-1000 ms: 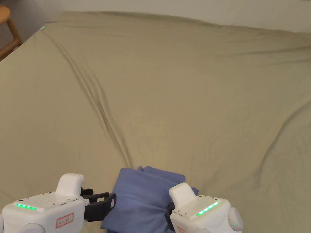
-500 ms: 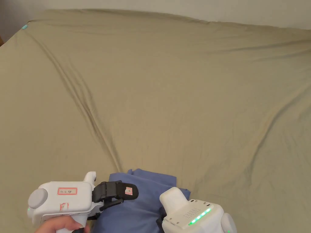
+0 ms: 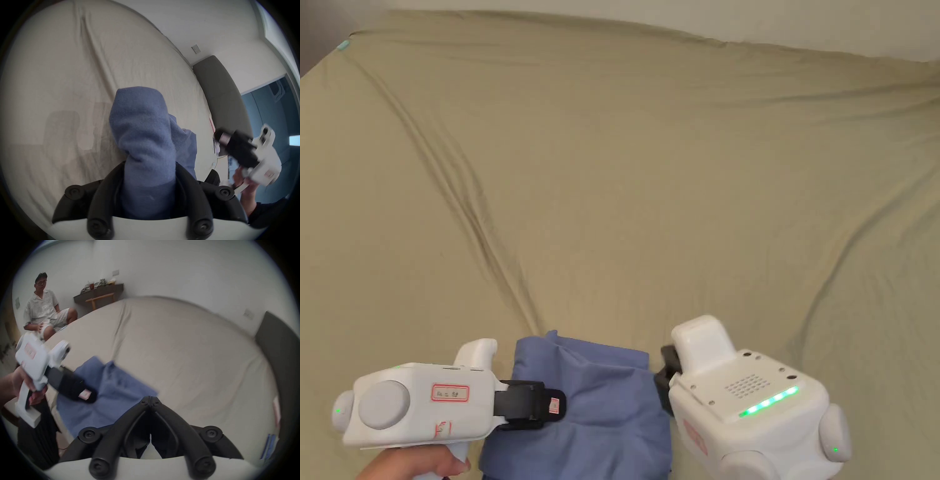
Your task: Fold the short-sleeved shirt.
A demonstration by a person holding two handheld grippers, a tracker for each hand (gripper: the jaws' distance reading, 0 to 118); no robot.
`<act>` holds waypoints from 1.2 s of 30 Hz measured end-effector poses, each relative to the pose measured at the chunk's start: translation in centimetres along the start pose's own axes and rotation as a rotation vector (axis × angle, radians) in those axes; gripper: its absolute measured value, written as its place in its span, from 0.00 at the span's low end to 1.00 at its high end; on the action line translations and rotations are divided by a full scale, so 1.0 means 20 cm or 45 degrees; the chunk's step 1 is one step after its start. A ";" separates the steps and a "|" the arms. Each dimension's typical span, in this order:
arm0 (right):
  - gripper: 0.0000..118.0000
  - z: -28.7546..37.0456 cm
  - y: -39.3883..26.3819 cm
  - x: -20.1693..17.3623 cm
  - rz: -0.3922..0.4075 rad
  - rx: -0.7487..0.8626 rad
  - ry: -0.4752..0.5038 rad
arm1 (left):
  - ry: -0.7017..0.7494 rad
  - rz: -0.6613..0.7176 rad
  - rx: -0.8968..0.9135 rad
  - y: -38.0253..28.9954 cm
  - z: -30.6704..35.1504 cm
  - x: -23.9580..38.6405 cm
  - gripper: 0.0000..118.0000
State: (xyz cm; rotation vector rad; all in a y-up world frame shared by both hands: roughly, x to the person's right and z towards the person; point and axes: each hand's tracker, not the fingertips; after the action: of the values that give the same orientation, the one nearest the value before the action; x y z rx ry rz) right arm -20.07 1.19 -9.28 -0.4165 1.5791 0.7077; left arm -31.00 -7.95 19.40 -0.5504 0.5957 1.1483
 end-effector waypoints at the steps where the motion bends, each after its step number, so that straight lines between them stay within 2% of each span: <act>1: 0.00 0.04 0.04 0.01 -0.013 0.041 -0.021 | 0.036 -0.036 0.017 -0.01 0.03 0.02 0.22; 6: 0.00 0.13 0.13 0.07 -0.074 0.117 -0.094 | 0.257 -0.182 0.074 -0.02 0.16 0.00 0.22; 9: 0.00 0.15 0.16 0.02 -0.059 0.146 -0.109 | 0.391 -0.134 0.104 -0.02 0.23 -0.14 0.22; 12: 0.00 0.15 0.17 -0.05 -0.050 0.148 -0.083 | 0.442 -0.094 0.156 0.00 0.35 -0.29 0.22; 15: 0.00 0.12 0.17 -0.10 -0.022 0.138 -0.072 | 0.549 -0.167 0.153 0.02 0.47 -0.42 0.22; 24: 0.00 0.04 0.15 -0.19 -0.003 0.084 -0.062 | 0.903 -0.148 0.213 0.21 0.91 -0.85 0.22; 27: 0.00 -0.01 0.13 -0.15 0.010 0.053 -0.077 | 1.196 -0.230 0.186 0.29 1.03 -1.00 0.22; 31: 0.00 -0.06 0.13 -0.13 0.012 0.026 -0.104 | 1.312 -0.205 0.122 0.40 1.14 -1.20 0.22; 34: 0.00 -0.08 0.13 -0.13 0.017 0.005 -0.121 | 1.440 -0.316 0.033 0.47 1.15 -1.27 0.21; 36: 0.00 -0.09 0.13 -0.13 0.027 -0.007 -0.127 | 1.523 -0.315 0.001 0.52 1.17 -1.34 0.21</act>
State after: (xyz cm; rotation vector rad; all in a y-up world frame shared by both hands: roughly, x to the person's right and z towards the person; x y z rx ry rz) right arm -22.79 1.58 -6.23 -0.3632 1.4896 0.7381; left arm -45.15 -6.73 53.54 -1.2767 1.4874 0.4810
